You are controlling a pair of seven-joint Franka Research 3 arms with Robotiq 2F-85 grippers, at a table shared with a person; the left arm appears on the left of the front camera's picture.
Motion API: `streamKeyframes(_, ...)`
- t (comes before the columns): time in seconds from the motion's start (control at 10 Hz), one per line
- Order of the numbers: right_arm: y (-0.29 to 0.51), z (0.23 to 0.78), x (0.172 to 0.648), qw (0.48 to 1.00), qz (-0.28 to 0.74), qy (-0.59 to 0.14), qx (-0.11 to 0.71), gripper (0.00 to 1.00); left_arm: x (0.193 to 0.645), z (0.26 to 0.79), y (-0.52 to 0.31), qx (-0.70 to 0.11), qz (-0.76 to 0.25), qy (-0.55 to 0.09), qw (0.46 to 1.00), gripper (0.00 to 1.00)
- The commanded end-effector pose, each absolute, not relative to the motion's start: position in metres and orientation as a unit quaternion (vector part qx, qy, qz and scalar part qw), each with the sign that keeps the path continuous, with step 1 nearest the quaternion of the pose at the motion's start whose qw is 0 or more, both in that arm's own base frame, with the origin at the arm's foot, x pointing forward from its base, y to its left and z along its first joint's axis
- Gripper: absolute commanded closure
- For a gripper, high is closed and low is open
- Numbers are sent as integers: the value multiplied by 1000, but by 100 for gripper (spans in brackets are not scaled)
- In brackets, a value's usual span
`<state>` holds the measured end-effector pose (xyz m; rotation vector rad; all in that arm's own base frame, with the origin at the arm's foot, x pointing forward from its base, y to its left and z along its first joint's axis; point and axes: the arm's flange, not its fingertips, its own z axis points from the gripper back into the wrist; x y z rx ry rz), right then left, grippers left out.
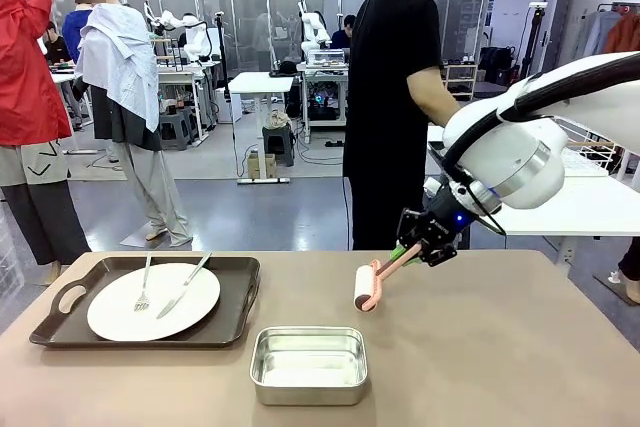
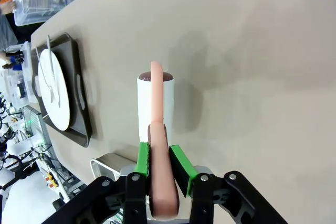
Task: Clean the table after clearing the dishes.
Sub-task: When the left (or right) Handle tray is removed, use the left hand (or right hand) to clean the left (or right) side of the table with the Lint Roller.
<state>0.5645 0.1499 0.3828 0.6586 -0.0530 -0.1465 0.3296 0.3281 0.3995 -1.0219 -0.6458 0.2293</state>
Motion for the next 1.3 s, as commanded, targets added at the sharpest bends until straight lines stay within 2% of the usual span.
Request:
streamKeyframes(0.0,152,367,574,943,-67,-23,324,77,327,401,329,-482,109,-306,814,0)
streamKeyframes(0.3,141,358,578,953,-55,-7,297,77,327,401,329,-482,109,-306,814,0)
streamKeyframes(0.7,80,345,576,966,-68,-12,250,77,327,401,329,-482,109,-306,814,0)
streamKeyframes(1.2,-3,347,564,988,-68,6,139,77,327,401,329,-482,109,-306,814,0)
